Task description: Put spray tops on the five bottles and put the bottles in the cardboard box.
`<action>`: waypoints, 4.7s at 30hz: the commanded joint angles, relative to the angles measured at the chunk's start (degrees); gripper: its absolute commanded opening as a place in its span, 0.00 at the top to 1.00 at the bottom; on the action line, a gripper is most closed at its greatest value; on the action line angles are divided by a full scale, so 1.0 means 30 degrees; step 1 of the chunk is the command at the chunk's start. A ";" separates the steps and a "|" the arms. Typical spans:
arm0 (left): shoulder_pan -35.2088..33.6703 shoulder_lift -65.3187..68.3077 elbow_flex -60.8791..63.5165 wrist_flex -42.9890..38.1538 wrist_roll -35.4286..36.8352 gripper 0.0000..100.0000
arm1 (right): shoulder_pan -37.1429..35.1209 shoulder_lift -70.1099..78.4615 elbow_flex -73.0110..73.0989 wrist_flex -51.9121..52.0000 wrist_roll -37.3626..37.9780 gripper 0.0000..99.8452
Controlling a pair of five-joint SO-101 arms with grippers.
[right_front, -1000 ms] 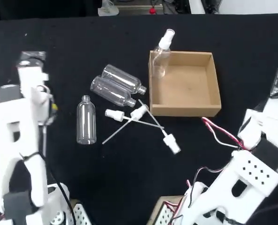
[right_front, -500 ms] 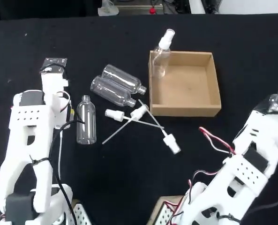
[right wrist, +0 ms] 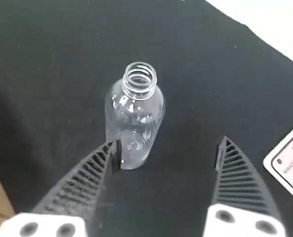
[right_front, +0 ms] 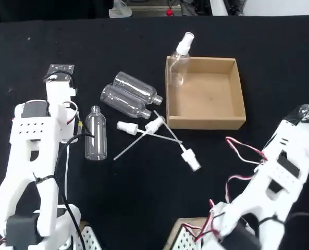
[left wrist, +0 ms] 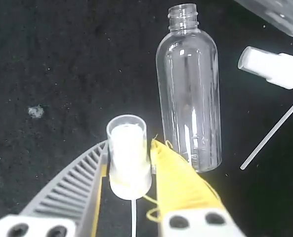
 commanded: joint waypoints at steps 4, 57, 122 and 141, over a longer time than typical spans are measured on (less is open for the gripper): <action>0.0366 -0.0615 -0.0190 -0.0205 0.0147 0.97 | -0.0293 0.2212 -0.1451 -0.3341 -0.0088 0.72; 0.1363 -0.0791 0.0190 -0.0176 0.0147 0.97 | -0.0996 0.7692 -0.2359 -1.1546 -0.0234 0.96; 0.2125 -0.4249 -0.6403 -0.0615 0.3663 0.97 | -2.3795 -2.1612 0.5465 1.2689 -0.3077 0.99; 0.8806 -1.6088 0.0982 -1.1253 0.3780 0.97 | -2.4440 -2.6769 0.8659 1.1077 -0.3048 0.99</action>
